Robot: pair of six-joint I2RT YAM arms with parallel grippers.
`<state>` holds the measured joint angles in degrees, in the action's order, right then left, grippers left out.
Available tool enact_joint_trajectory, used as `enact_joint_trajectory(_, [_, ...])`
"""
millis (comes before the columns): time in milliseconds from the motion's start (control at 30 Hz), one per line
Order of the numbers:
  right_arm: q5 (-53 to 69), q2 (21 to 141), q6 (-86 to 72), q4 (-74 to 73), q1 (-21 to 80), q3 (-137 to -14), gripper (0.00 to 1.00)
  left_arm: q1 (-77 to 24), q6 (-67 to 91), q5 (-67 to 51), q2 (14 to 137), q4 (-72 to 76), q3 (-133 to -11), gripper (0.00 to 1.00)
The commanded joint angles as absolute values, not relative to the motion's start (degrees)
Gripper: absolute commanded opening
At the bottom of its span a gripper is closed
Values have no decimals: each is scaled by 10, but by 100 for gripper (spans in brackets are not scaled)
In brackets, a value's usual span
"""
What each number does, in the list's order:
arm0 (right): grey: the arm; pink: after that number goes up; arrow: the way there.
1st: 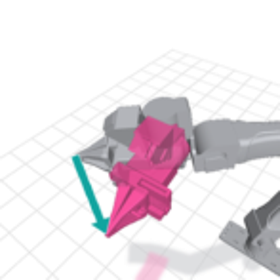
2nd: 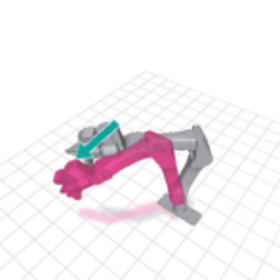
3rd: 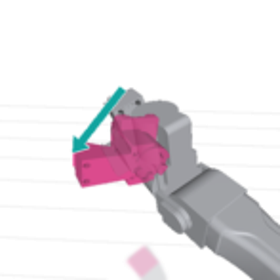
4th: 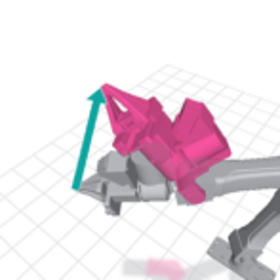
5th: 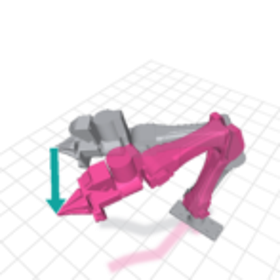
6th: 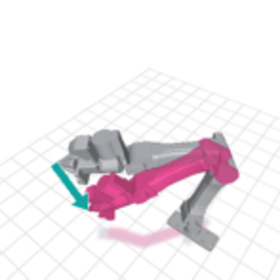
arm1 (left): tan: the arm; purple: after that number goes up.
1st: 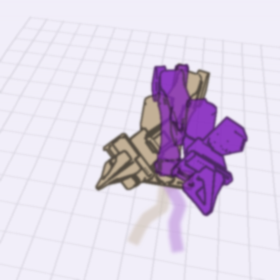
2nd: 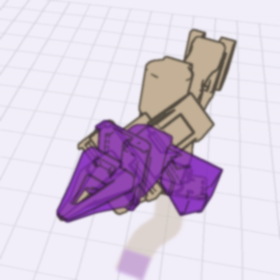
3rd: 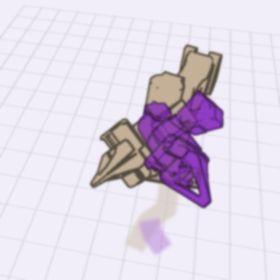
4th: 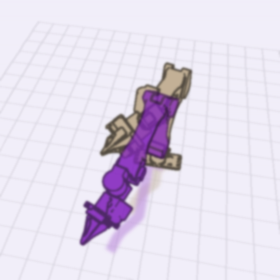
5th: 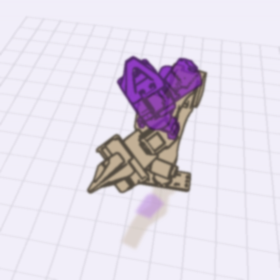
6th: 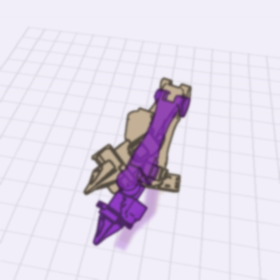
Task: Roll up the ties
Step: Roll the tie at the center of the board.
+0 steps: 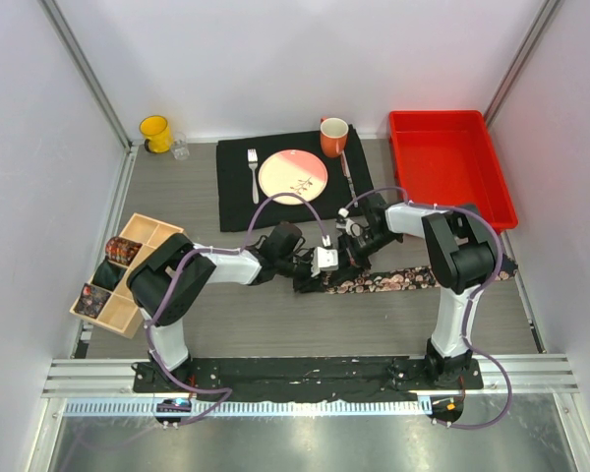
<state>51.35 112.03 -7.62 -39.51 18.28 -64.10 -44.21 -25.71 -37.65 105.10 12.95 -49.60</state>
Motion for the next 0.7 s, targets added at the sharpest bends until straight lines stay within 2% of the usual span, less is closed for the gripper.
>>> enact_joint_trajectory(0, [405, 1148, -15, -403, 167, -632, 1, -429, -240, -369, 1067, 73, -474, 50])
enact_joint_trajectory(67, [395, 1157, -5, -415, 158, -628, 1, -421, -210, -380, 1064, 114, -468, 60])
enact_joint_trajectory(133, [387, 1162, 10, -417, 151, -624, 1, -417, -172, -392, 1064, 159, -461, 65])
enact_joint_trajectory(167, [377, 1166, 11, -416, 149, -621, 1, -418, -161, -400, 1065, 182, -461, 72])
enact_joint_trajectory(300, [352, 1185, 11, -415, 132, -620, 1, -424, -141, -423, 1081, 257, -457, 80])
enact_joint_trajectory(533, [352, 1196, 1, -408, 131, -631, 1, -442, -112, -439, 1134, 328, -491, 82])
enact_joint_trajectory(633, [370, 1201, -20, -391, 134, -633, 1, -452, -115, -440, 1146, 342, -490, 77])
enact_joint_trajectory(667, [373, 1201, -29, -382, 134, -634, 1, -454, -118, -434, 1147, 342, -485, 71])
